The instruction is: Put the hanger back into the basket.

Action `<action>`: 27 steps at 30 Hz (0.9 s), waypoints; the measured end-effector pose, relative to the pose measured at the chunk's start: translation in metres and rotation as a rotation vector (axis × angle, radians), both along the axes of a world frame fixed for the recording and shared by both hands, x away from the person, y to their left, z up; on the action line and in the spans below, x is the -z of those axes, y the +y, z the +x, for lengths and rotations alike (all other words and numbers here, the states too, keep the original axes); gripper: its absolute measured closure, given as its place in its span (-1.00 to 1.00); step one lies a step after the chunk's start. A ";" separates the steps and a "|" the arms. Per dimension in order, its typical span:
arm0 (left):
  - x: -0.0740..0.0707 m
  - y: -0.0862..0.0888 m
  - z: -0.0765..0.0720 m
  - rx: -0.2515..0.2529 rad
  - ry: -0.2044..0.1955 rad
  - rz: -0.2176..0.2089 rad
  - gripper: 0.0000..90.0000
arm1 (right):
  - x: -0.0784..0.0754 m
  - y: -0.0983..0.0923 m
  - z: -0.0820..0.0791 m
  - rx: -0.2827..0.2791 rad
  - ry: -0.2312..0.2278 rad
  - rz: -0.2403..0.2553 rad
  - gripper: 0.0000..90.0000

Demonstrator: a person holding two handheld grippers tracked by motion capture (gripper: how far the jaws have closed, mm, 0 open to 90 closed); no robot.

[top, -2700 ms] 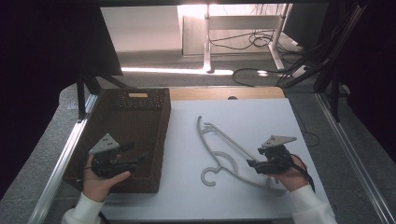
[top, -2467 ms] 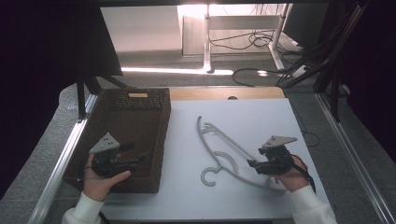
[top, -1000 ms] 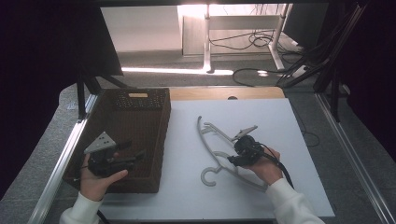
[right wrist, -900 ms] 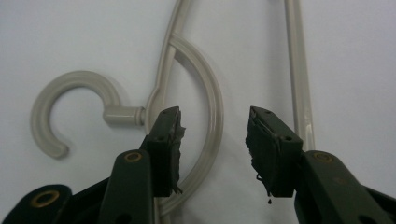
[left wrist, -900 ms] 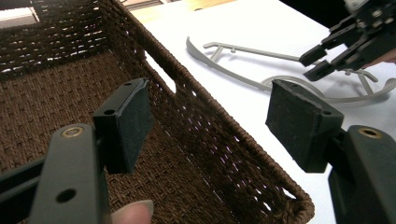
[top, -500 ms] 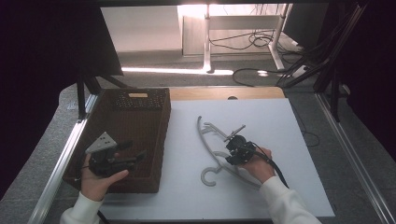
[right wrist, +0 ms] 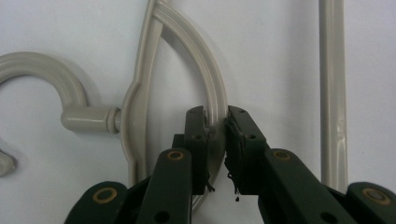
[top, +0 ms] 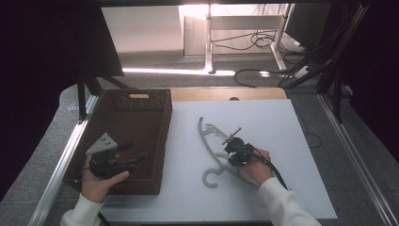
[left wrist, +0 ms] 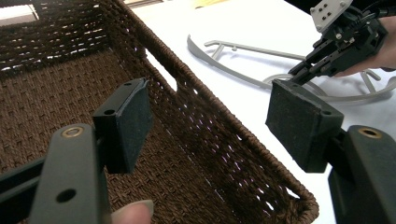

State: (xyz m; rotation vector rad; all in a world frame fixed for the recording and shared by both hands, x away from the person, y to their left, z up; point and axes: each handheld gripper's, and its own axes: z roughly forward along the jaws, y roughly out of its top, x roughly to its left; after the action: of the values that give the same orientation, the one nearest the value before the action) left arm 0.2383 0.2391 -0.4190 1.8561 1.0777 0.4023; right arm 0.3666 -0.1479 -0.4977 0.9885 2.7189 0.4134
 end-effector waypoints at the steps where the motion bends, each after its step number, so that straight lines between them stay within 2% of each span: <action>1: 0.000 0.000 0.000 0.001 0.000 0.000 -0.32 | 0.000 0.001 0.000 0.001 0.002 -0.004 0.77; 7: 0.000 0.000 0.000 0.001 -0.001 -0.001 -0.32 | -0.002 0.001 0.001 0.017 0.001 -0.003 0.81; 8: 0.000 0.001 0.000 0.000 -0.001 -0.002 -0.32 | -0.003 -0.001 0.002 -0.003 0.008 0.006 0.82; 10: 0.000 0.001 0.000 0.000 -0.001 -0.002 -0.32 | -0.004 -0.003 0.002 0.010 0.020 0.024 0.82; 14: 0.000 0.002 0.000 0.000 -0.001 -0.005 -0.32 | -0.008 -0.004 0.001 0.005 0.009 0.036 0.82; 17: -0.001 0.002 0.000 -0.002 -0.004 -0.007 -0.32 | -0.024 -0.009 -0.001 0.011 -0.022 0.099 0.82; 18: -0.001 0.002 0.000 -0.002 -0.004 -0.007 -0.32 | -0.024 -0.009 -0.001 0.011 -0.022 0.099 0.82; 19: -0.001 0.002 0.000 -0.001 -0.005 -0.008 -0.32 | -0.033 -0.013 -0.001 0.020 -0.040 0.143 0.82; 20: -0.001 0.002 0.000 -0.001 -0.005 -0.008 -0.32 | -0.033 -0.013 -0.001 0.020 -0.040 0.143 0.82; 21: -0.002 0.002 0.000 -0.001 -0.005 -0.007 -0.32 | -0.038 -0.015 -0.002 0.027 -0.047 0.172 0.82; 22: -0.002 0.001 0.000 0.000 -0.006 -0.008 -0.32 | -0.048 -0.020 -0.002 0.042 -0.058 0.243 0.82; 23: -0.002 0.001 0.000 0.000 -0.006 -0.008 -0.32 | -0.053 -0.022 -0.003 0.054 -0.064 0.274 0.82; 25: -0.002 0.000 0.000 0.004 -0.007 -0.007 -0.32 | -0.060 -0.025 -0.004 0.063 -0.079 0.323 0.82; 26: -0.002 0.000 0.000 0.004 -0.007 -0.007 -0.32 | -0.060 -0.025 -0.004 0.063 -0.079 0.323 0.82; 27: -0.002 -0.001 0.000 0.005 -0.007 -0.008 -0.32 | -0.065 -0.026 -0.004 0.066 -0.087 0.347 0.82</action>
State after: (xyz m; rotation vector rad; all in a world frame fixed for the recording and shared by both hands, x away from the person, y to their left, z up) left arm 0.2380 0.2384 -0.4165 1.8486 1.0685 0.4004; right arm 0.3622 -0.1742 -0.4324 1.1091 2.5788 0.9161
